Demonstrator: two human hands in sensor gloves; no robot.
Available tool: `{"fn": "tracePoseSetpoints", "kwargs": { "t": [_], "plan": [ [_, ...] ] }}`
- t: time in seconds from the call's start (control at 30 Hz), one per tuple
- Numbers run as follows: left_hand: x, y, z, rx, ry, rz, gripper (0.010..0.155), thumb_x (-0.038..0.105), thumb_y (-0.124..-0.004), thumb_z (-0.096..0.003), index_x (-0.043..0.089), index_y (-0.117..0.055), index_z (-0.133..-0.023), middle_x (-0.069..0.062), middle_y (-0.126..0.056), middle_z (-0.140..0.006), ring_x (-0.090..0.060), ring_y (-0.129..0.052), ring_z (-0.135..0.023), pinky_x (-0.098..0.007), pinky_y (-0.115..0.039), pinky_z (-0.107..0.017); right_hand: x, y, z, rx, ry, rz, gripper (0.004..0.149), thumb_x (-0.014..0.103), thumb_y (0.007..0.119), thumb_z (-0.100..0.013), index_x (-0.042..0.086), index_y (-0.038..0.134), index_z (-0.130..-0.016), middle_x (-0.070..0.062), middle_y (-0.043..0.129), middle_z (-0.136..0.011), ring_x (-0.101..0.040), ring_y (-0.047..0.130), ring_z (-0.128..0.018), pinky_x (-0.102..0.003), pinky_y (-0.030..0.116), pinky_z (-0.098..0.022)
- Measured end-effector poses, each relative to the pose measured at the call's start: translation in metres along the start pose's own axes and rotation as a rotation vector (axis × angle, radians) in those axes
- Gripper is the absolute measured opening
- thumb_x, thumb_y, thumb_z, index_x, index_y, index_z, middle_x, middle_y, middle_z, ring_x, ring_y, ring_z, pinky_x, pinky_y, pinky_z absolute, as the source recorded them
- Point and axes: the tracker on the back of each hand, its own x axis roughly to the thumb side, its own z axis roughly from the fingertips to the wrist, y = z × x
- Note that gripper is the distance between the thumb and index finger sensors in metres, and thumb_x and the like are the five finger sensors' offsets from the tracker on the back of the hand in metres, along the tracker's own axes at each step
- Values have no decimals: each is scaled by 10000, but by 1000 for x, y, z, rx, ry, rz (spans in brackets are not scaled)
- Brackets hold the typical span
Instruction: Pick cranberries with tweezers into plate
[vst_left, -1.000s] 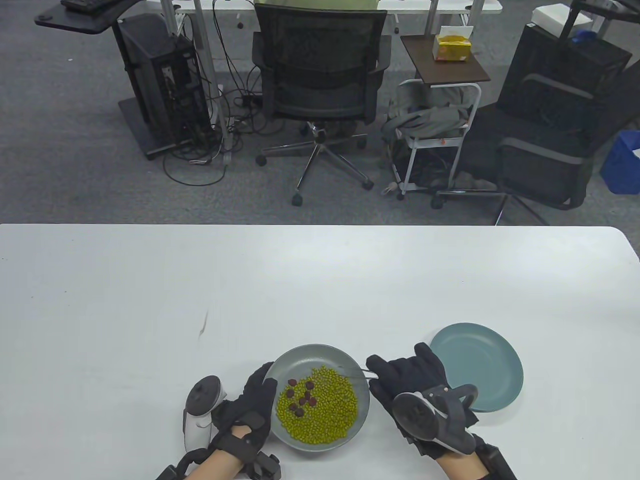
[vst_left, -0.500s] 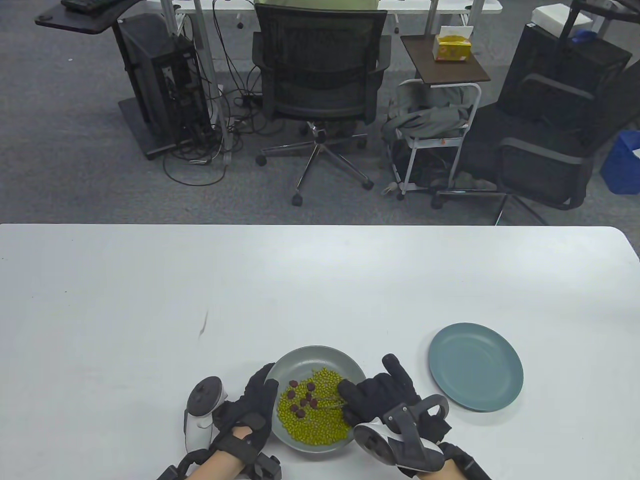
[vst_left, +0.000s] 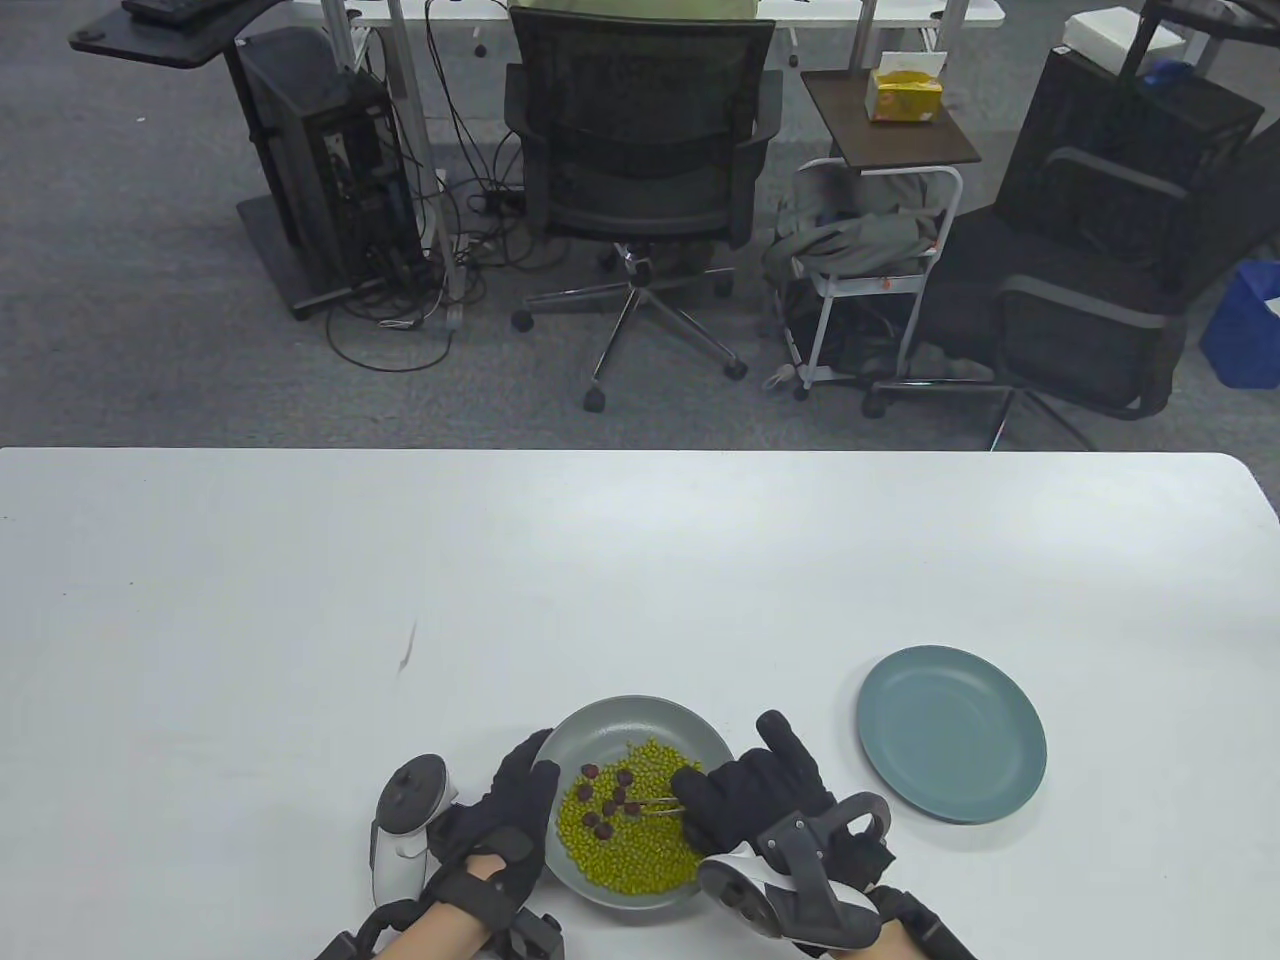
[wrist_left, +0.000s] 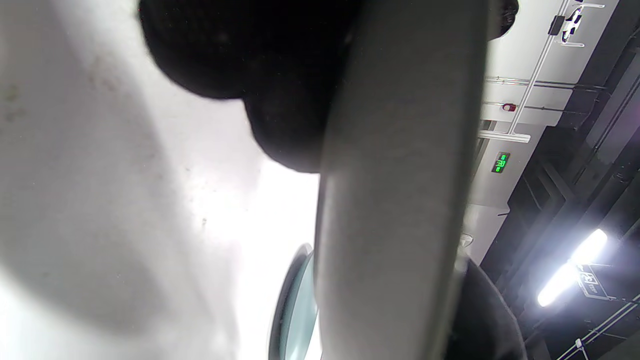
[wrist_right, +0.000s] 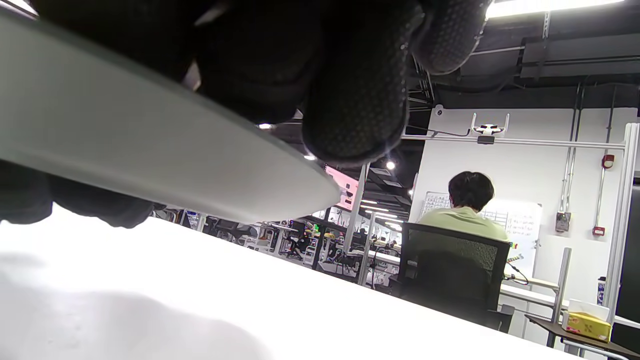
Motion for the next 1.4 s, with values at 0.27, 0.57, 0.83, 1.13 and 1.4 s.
{"fn": "tracePoseSetpoints", "kwargs": {
  "t": [0.27,0.57,0.83,1.13,1.4],
  "plan": [
    [0,5,0,17,-9,16,613,475,-554,-543,236,-284,-1040,-8,-631,-955,-196,-1051,-485,-345,-892,-321,-13,-9,1,-32,54,-55,461,535,736,-345,374,823,-768,162,879,-545,-103,928,-593,-478,524,-759],
    [0,16,1,50,-27,26,612,484,-566,-541,236,-313,-1040,-7,-661,-943,-190,-1069,-459,-332,-913,-294,-97,-26,7,-54,343,-130,460,535,739,-347,371,828,-768,161,881,-543,-104,929,-591,-482,525,-757],
    [1,20,1,66,-43,27,614,493,-570,-542,243,-315,-1041,-9,-653,-950,-201,-1057,-473,-338,-901,-307,-210,2,36,61,722,-151,459,525,764,-344,348,847,-759,155,891,-526,-106,934,-579,-484,525,-756],
    [1,20,1,58,-34,54,612,493,-569,-542,242,-316,-1041,-9,-654,-949,-200,-1058,-470,-337,-901,-305,-250,56,58,486,899,-74,458,501,764,-345,321,874,-751,143,909,-517,-121,949,-574,-489,557,-733],
    [1,17,2,32,-15,70,614,497,-573,-542,239,-327,-1042,-11,-665,-944,-201,-1062,-459,-335,-904,-295,-253,57,60,489,968,-57,514,549,739,-340,329,812,-798,147,907,-550,-128,941,-607,-486,552,-733]
  ]
}}
